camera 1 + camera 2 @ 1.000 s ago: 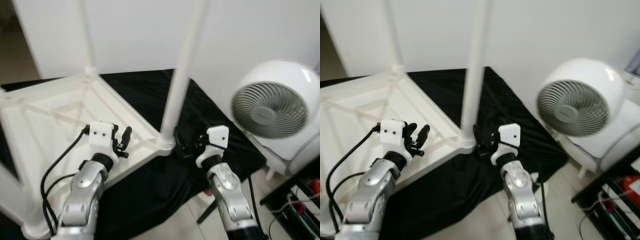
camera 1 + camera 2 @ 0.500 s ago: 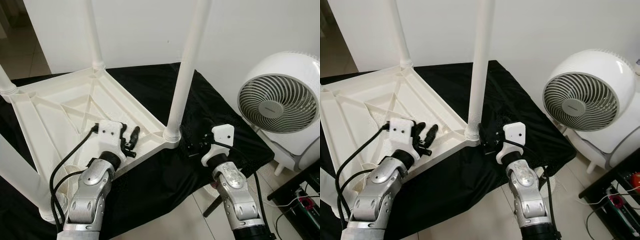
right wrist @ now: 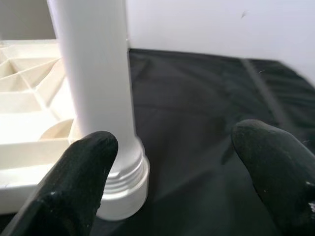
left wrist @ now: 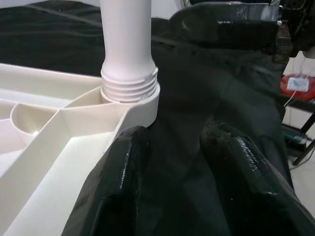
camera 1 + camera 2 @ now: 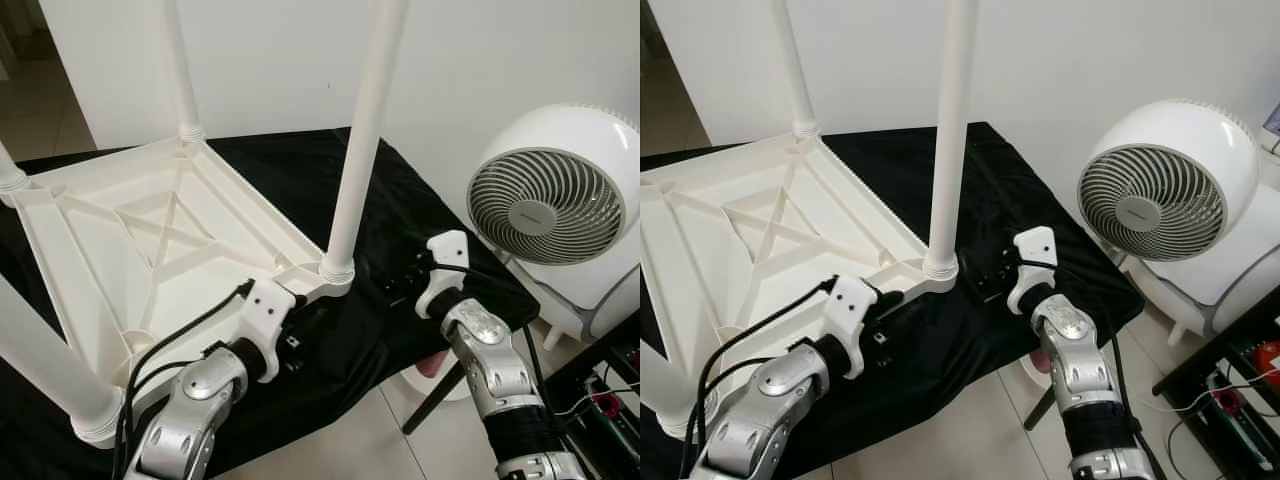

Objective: Building children table

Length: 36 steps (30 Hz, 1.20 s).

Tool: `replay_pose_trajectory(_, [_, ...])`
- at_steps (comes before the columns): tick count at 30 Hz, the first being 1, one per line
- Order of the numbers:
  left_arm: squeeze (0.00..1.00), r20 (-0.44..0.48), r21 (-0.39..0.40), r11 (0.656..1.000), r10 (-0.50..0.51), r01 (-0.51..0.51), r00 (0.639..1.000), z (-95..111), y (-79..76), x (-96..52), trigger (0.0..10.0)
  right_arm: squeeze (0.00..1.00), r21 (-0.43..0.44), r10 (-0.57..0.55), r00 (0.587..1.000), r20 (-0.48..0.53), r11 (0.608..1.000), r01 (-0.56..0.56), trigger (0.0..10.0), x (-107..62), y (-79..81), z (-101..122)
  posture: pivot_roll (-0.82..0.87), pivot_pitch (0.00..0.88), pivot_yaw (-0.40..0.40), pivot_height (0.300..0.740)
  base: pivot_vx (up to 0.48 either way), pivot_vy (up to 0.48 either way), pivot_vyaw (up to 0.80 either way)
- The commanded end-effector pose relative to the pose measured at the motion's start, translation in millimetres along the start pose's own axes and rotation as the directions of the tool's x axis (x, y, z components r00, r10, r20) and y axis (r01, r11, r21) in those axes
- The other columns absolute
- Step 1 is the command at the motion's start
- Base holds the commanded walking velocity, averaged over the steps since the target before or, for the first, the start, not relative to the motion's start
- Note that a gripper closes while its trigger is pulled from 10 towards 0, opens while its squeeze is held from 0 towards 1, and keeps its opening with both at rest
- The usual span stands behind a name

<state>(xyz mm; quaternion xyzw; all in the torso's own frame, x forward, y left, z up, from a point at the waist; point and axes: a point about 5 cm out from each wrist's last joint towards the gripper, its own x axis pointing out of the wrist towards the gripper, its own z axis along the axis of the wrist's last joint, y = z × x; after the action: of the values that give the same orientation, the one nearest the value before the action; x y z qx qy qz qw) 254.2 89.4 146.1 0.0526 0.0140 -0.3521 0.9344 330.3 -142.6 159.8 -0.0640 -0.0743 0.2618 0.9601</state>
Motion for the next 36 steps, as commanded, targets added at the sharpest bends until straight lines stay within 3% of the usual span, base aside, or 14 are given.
replay_pose_trajectory(1, [0.0, -0.021, 0.0, 1.0, -0.013, 0.013, 1.0, -0.9, -4.3, -0.9, 10.0, 0.0, 0.002, 0.091, 0.996, -0.017, 0.996, -0.091, 10.0, 6.4, 0.8, -3.9, 0.06, 0.088, -0.045, 0.74, 0.0, 0.0, 0.0])
replay_pose_trajectory(7, [0.0, -0.017, 0.017, 0.999, -0.034, 0.034, 0.999, 3.8, -9.5, -2.5, 10.0, 0.0, -0.006, 0.223, 0.973, -0.06, 0.975, -0.223, 10.0, 21.1, 2.3, -9.0, 0.09, 0.087, -0.06, 0.74, 0.0, 0.0, 0.0])
replay_pose_trajectory(18, [0.0, -0.003, 0.036, 0.999, -0.028, 0.028, 1.0, 11.3, -10.7, -3.6, 10.0, 0.0, -0.007, 0.251, 0.966, -0.058, 0.968, -0.252, 10.0, 45.8, -8.0, 1.5, 0.12, 0.084, -0.076, 0.74, 0.0, 0.0, 0.0])
replay_pose_trajectory(20, [0.0, 0.002, 0.04, 0.999, -0.027, 0.027, 1.0, 14.1, -11.5, -2.4, 10.0, 0.0, -0.011, 0.251, 0.967, -0.053, 0.968, -0.251, 10.0, 54.2, -5.8, 5.8, 0.12, 0.081, -0.076, 0.74, 0.0, 0.0, 0.0])
replay_pose_trajectory(33, [0.0, -0.002, 0.041, 0.998, -0.055, 0.055, 0.998, 15.8, -18.4, -0.5, 10.0, 0.0, -0.032, 0.287, 0.957, -0.037, 0.957, -0.288, 10.0, 64.9, 7.2, 7.1, 0.13, 0.079, -0.074, 0.74, 0.0, 0.0, 0.0])
replay_pose_trajectory(34, [0.0, -0.002, 0.041, 0.997, -0.057, 0.057, 0.998, 16.1, -18.8, 0.0, 10.0, 0.0, -0.034, 0.294, 0.955, -0.04, 0.955, -0.295, 4.5, 65.4, 8.4, 6.0, 0.12, 0.075, -0.068, 0.74, 0.0, 0.0, 0.0])
replay_pose_trajectory(35, [0.0, -0.002, 0.041, 0.997, -0.057, 0.057, 0.998, 16.1, -18.8, 0.0, 10.0, 0.0, -0.034, 0.294, 0.955, -0.04, 0.955, -0.295, 4.5, 65.4, 8.4, 6.0, 0.12, 0.075, -0.068, 0.74, 0.0, 0.0, 0.0])
replay_pose_trajectory(36, [0.0, -0.002, 0.039, 0.997, -0.06, 0.06, 0.998, 16.6, -19.0, 0.3, 10.0, 0.0, -0.034, 0.299, 0.953, -0.044, 0.953, -0.3, 2.0, 65.4, 9.5, 4.6, 0.12, 0.075, -0.068, 0.74, 0.0, 0.0, 0.0])
